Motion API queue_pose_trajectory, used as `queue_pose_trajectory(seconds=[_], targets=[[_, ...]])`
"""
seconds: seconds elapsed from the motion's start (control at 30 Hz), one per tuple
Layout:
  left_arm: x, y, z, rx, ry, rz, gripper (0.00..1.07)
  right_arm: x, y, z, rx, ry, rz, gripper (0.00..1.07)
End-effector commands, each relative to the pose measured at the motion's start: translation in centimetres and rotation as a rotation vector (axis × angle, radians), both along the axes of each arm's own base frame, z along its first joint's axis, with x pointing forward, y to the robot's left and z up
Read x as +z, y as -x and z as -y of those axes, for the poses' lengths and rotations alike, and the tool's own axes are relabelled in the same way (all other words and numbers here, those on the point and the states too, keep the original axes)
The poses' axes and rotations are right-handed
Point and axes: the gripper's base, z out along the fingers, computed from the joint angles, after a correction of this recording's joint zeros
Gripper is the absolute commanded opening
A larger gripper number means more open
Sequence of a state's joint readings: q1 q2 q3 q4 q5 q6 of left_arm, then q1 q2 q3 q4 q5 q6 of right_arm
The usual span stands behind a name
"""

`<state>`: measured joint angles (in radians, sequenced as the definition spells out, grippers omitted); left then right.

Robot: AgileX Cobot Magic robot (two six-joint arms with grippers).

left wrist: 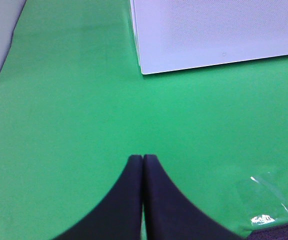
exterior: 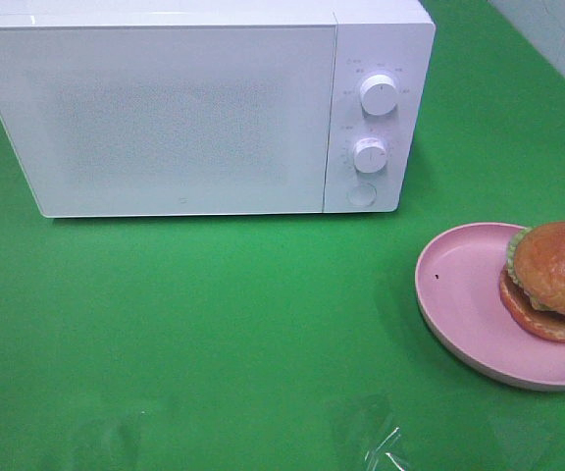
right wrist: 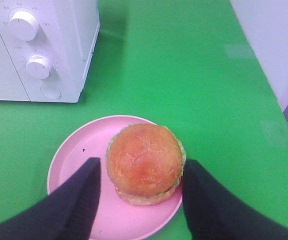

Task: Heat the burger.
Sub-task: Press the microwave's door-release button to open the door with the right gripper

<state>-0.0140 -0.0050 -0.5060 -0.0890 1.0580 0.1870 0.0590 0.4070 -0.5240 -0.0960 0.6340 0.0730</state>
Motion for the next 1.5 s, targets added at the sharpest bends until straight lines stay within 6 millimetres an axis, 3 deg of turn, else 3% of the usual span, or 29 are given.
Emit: queue_pose_trajectory(seconds=[0.03,0.37,0.43,0.73,0.87,0.97,1.07,1.1,1.3,1.5], targets=[[0.0,0.2,0.0,0.003,0.007,0.032,0.0,-0.1,-2.6,-0.2,0.01,0.004,0.01,0.39],[0.0,0.2,0.0,0.003,0.007,0.032,0.0,-1.1,-7.5,-0.6,0.031,0.002,0.01,0.09],[0.0,0.2,0.0,0.003,0.007,0.032,0.0,-1.6,-9.2,-0.8,0.041,-0.001,0.031,0.0],[0.0,0.2,0.0,0.003,0.007,0.032,0.0,-3.4,-13.8,-1.8,0.086,-0.016,0.114,0.0],[0.0,0.2,0.0,0.003,0.007,0.032,0.0,-4.7,-15.5,-3.6,0.166,-0.028,0.139,0.0],[0.0,0.2,0.0,0.003,0.007,0.032,0.0,-7.0,-16.8,-6.2,0.265,-0.035,0.099,0.0],[0.0,0.2,0.0,0.003,0.007,0.032,0.0,-7.9,-17.1,-7.5,0.312,-0.041,0.087,0.0],[0.0,0.2,0.0,0.003,0.007,0.032,0.0,-9.0,-17.3,-8.9,0.359,-0.051,0.067,0.0],[0.0,0.2,0.0,0.003,0.007,0.032,0.0,-12.0,-17.4,-12.3,0.438,-0.115,0.012,0.0],[0.0,0.2,0.0,0.003,0.007,0.032,0.0,-14.3,-17.7,-13.5,0.428,-0.193,-0.03,0.0]])
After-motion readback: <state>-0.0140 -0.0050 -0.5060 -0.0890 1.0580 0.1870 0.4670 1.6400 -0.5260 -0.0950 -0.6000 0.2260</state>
